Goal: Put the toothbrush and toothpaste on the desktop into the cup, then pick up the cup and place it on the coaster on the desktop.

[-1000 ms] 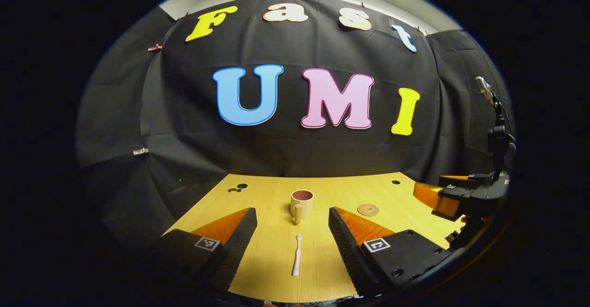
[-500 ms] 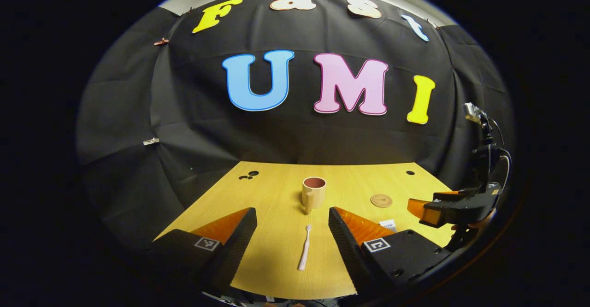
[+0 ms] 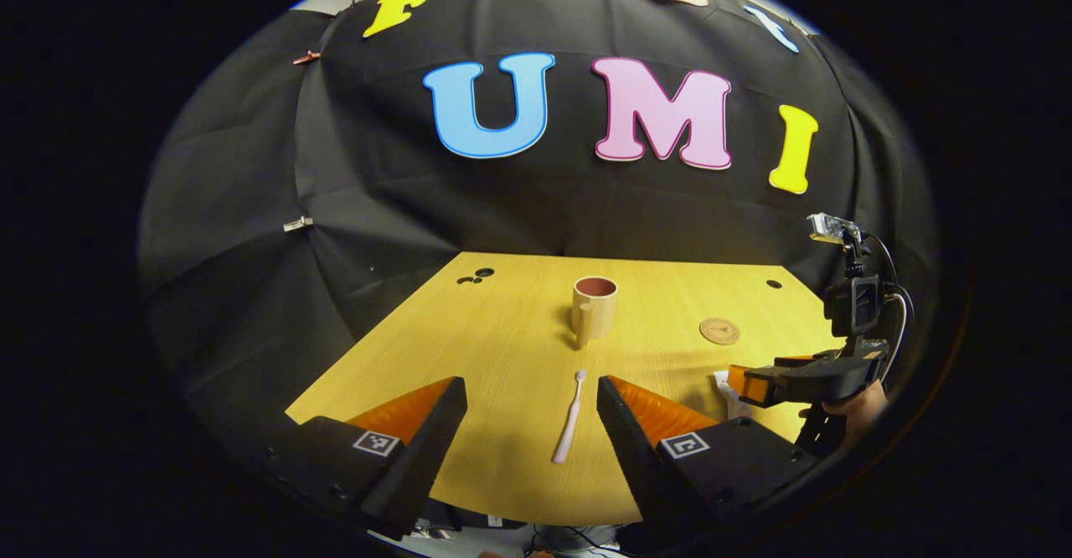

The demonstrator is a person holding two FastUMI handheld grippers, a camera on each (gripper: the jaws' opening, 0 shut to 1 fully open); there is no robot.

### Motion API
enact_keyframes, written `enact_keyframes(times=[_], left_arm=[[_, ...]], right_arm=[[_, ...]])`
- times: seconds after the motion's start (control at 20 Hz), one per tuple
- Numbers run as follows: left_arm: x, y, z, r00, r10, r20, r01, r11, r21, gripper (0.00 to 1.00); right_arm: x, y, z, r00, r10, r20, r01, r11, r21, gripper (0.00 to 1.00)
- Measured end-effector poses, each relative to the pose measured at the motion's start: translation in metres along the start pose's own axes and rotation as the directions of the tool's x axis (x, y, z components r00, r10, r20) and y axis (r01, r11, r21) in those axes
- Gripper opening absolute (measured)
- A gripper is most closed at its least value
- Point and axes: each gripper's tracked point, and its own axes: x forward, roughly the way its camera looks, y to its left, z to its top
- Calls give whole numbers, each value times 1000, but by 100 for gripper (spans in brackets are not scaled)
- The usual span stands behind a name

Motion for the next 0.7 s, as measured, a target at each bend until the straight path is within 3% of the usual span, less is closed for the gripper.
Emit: enact_keyframes(times=[0.45,0.65,0.7], left_arm=[[14,-2,-14,997,30,-66,-29,999,16,97],[15,-8,-12,998,11,-68,-9,999,35,96],[16,-9,-10,998,9,-68,-6,999,41,96]], right_arm=[[27,-10,-42,989,-25,-143,24,1000,-9,98],[32,-10,-53,983,-25,-183,26,1000,2,97],[33,-10,-51,984,-26,-175,26,1000,3,80]])
